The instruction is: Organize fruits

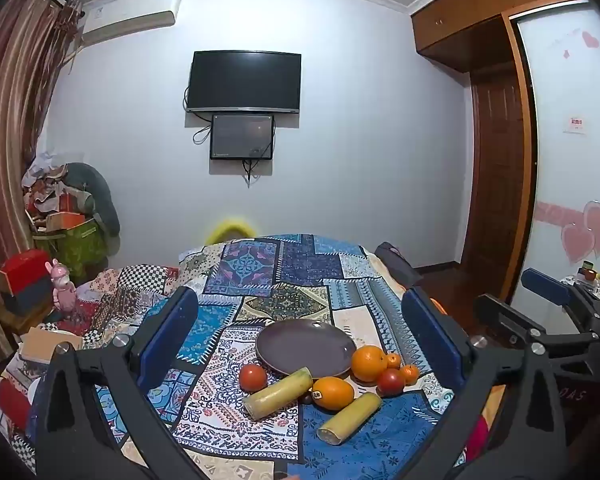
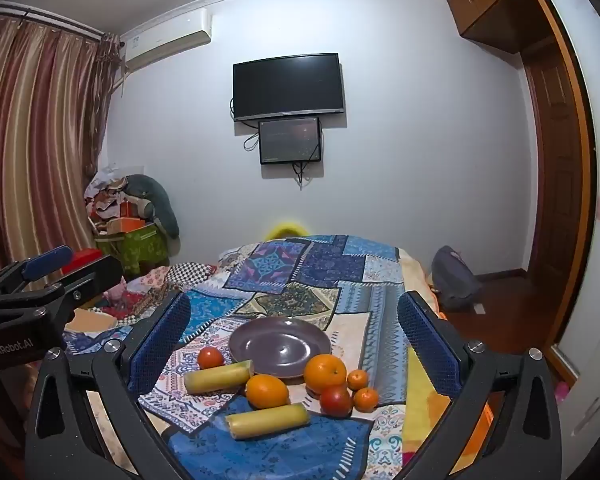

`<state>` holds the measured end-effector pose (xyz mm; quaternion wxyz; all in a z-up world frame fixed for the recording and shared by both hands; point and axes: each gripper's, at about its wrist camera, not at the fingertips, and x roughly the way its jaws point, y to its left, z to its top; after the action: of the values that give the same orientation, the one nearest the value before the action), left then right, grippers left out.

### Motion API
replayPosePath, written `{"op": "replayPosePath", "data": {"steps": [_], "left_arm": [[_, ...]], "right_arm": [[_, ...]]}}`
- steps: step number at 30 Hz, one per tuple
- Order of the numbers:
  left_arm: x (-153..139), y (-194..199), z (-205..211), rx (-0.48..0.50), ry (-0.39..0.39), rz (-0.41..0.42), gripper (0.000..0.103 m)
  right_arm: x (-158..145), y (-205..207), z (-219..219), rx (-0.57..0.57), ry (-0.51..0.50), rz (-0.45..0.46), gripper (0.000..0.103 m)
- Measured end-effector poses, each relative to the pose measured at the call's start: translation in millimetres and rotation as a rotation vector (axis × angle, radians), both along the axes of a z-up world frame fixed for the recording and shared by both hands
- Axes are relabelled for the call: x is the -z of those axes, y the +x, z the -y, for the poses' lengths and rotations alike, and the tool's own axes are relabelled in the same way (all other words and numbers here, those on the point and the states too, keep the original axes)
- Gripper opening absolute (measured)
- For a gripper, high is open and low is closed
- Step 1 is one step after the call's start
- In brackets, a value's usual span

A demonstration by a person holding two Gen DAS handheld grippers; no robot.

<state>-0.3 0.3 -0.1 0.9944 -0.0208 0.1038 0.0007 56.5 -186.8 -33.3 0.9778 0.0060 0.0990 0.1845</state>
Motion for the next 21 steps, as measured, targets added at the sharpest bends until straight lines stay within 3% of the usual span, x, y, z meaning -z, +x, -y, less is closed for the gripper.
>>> {"op": "replayPosePath", "data": {"steps": [8,12,21], "left_arm": [[2,4,-3,0.001,-0.008,-0.014,0.103],[-11,10,-3,0.007,0.005,-0.009,0.103],[-5,-3,2,0.015,0.006,0.008,0.103]], "right_arm": [[0,-1,0,0.002,-0.001,0.005,0.103],[0,-1,2,0.002,0.009,0.007,0.103],[0,-2,2,0.004,0.011,0.008,0.103]]}}
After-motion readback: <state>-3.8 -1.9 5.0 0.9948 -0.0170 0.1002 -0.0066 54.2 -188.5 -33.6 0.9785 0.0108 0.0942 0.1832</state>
